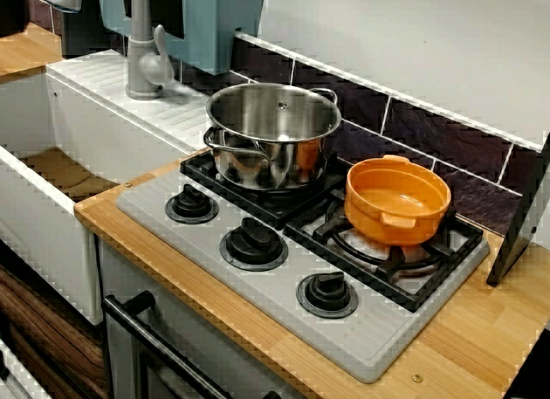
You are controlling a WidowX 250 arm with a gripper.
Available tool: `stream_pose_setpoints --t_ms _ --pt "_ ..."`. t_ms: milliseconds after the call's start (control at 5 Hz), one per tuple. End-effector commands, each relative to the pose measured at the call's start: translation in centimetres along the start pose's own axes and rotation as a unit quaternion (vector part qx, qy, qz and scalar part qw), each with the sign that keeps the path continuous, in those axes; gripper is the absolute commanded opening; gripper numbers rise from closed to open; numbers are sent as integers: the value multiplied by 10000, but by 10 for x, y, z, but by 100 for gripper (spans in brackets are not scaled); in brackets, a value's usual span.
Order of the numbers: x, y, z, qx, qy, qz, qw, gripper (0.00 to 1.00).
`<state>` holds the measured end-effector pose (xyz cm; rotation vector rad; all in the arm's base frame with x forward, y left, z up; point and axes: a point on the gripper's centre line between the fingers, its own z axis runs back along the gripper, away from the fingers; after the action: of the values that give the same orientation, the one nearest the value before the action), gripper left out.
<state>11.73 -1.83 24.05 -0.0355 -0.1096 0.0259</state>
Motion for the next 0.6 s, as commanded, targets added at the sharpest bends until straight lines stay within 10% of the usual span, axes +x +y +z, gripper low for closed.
stream_pose_setpoints --t_ms 0,400 --pt "0 0 0 0 0 0 10000 100" --pt "47 10 -19 425 -267 -202 9985 100"
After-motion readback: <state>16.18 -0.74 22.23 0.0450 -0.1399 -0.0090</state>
